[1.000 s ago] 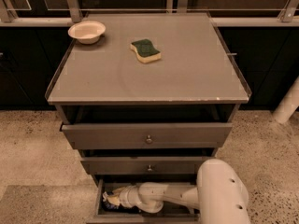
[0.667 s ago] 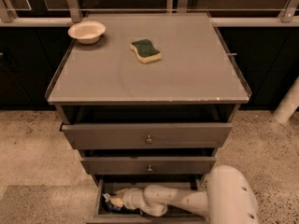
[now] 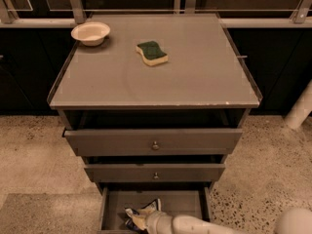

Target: Pick blue chip bag from bottom drawer and place on counter

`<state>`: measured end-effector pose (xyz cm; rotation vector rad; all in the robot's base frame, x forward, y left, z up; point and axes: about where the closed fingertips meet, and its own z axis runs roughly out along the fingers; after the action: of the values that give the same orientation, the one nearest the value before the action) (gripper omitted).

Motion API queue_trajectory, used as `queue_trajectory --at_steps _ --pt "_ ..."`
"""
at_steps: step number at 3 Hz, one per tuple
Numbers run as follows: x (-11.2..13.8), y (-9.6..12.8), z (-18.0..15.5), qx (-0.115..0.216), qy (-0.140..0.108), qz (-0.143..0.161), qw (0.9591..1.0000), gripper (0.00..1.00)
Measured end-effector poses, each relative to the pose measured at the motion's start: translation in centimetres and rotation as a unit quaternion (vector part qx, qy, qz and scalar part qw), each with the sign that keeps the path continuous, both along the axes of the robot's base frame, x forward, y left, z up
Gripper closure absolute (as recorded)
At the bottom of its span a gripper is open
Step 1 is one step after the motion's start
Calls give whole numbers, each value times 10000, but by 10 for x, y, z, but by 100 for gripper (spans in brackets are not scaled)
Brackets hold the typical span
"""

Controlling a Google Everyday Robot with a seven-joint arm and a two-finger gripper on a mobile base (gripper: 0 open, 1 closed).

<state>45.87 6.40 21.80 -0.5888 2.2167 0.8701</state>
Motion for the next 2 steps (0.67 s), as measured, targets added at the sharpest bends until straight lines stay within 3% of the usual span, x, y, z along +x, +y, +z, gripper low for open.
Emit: queue_trajectory --at_steps 1,2 --pt "-23 -72 34 -428 -175 -729 9963 100" --pt "-53 -138 51 -657 -381 -1230 9895 100"
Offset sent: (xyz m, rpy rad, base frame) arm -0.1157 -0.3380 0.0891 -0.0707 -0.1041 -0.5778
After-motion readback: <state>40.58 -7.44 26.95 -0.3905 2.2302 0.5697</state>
